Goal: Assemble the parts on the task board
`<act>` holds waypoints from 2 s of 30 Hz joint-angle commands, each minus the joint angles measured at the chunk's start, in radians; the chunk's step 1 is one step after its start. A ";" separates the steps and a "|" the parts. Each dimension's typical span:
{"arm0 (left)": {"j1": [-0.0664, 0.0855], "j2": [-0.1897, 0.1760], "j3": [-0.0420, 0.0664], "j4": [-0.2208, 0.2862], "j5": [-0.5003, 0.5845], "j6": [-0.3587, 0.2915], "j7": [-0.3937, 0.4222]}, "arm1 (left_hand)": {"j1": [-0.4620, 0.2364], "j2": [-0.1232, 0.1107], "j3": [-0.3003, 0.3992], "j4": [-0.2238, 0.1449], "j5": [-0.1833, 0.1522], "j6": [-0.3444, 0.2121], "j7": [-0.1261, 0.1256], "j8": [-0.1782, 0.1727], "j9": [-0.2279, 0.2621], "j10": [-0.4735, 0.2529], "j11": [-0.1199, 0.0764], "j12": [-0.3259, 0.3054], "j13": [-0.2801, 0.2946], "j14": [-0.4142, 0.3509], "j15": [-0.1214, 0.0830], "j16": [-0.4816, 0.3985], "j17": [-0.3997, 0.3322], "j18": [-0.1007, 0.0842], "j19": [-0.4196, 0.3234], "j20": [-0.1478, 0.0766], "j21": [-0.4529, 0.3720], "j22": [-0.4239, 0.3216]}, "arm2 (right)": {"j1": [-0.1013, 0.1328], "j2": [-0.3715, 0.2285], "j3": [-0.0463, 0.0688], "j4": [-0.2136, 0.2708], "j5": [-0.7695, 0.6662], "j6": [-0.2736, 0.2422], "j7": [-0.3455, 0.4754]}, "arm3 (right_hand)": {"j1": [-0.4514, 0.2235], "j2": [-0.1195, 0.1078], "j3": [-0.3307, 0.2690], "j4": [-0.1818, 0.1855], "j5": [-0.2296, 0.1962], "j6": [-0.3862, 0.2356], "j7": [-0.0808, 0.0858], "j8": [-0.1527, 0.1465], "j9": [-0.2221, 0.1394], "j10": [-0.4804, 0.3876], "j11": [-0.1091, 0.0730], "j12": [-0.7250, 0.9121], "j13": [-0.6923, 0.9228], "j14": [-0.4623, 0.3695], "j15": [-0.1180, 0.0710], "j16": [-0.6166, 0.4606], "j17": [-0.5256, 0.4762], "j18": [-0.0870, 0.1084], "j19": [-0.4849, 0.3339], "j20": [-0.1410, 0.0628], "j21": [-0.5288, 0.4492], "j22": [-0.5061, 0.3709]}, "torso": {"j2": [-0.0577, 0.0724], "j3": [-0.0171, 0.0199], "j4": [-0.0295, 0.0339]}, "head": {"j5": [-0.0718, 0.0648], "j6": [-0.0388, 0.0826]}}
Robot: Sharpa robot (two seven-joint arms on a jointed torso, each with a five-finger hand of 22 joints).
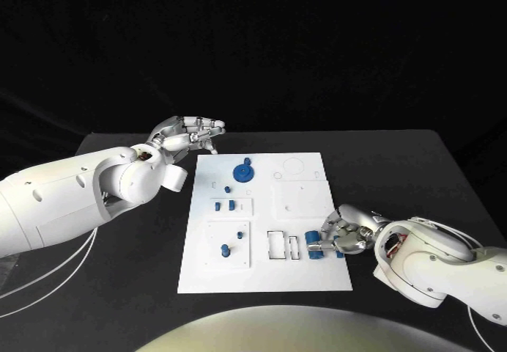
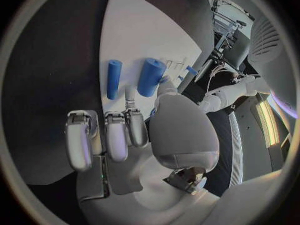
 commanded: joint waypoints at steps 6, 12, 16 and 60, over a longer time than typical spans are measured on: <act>0.001 0.000 0.001 0.004 -0.002 0.017 0.003 | -0.006 0.004 -0.006 -0.001 0.001 -0.005 0.000 0.005 0.001 -0.006 0.000 0.006 0.000 -0.008 -0.001 -0.003 -0.001 0.005 0.005 0.003 -0.006 -0.002 | -0.017 0.029 -0.001 -0.014 -0.030 0.039 -0.040 | -0.007 0.006 -0.002 -0.002 0.006 0.014 -0.007 0.016 0.010 0.029 -0.003 0.007 0.135 0.077 -0.001 0.008 0.111 -0.014 0.076 0.005 0.004 0.243 | 0.000 -0.0001 -0.0003 | 0.003 -0.005; 0.001 -0.001 0.001 0.004 -0.002 0.017 0.001 | -0.007 0.004 -0.007 -0.001 0.001 -0.004 0.000 0.006 0.002 -0.007 0.000 0.006 0.000 -0.009 -0.001 -0.003 -0.001 0.005 0.005 0.003 -0.007 -0.002 | -0.022 0.038 -0.001 -0.023 -0.035 0.030 -0.054 | 0.026 0.024 0.011 -0.004 0.003 0.019 -0.012 0.024 0.021 0.030 -0.008 0.008 0.138 0.077 -0.005 0.008 0.114 -0.015 0.076 0.001 0.005 0.243 | -0.001 -0.0009 -0.0010 | 0.000 -0.009; 0.001 -0.002 0.001 0.005 -0.002 0.017 0.001 | -0.007 0.004 -0.007 -0.001 0.001 -0.004 0.000 0.006 0.002 -0.007 0.000 0.006 0.000 -0.009 -0.001 -0.003 -0.001 0.005 0.005 0.003 -0.007 -0.002 | -0.023 0.039 -0.001 -0.024 -0.035 0.010 -0.063 | 0.161 0.086 0.064 -0.019 0.002 0.029 -0.020 0.024 0.027 0.036 -0.016 0.014 0.148 0.077 -0.013 0.009 0.116 -0.016 0.078 -0.006 0.010 0.245 | -0.001 -0.0010 -0.0002 | 0.001 -0.008; 0.001 0.001 0.001 0.008 -0.002 0.018 0.000 | -0.006 0.005 -0.007 -0.001 0.001 -0.002 -0.001 0.008 0.002 -0.010 -0.001 0.006 -0.001 -0.011 -0.001 -0.003 -0.001 0.005 0.005 0.003 -0.008 -0.003 | 0.006 0.152 0.001 -0.003 0.193 -0.054 -0.025 | -0.009 0.054 0.277 -0.006 -0.005 0.121 -0.048 0.023 0.013 0.058 -0.041 0.021 0.170 0.080 -0.034 0.011 0.132 -0.022 0.091 -0.027 0.037 0.253 | 0.000 -0.0004 -0.0016 | 0.015 -0.009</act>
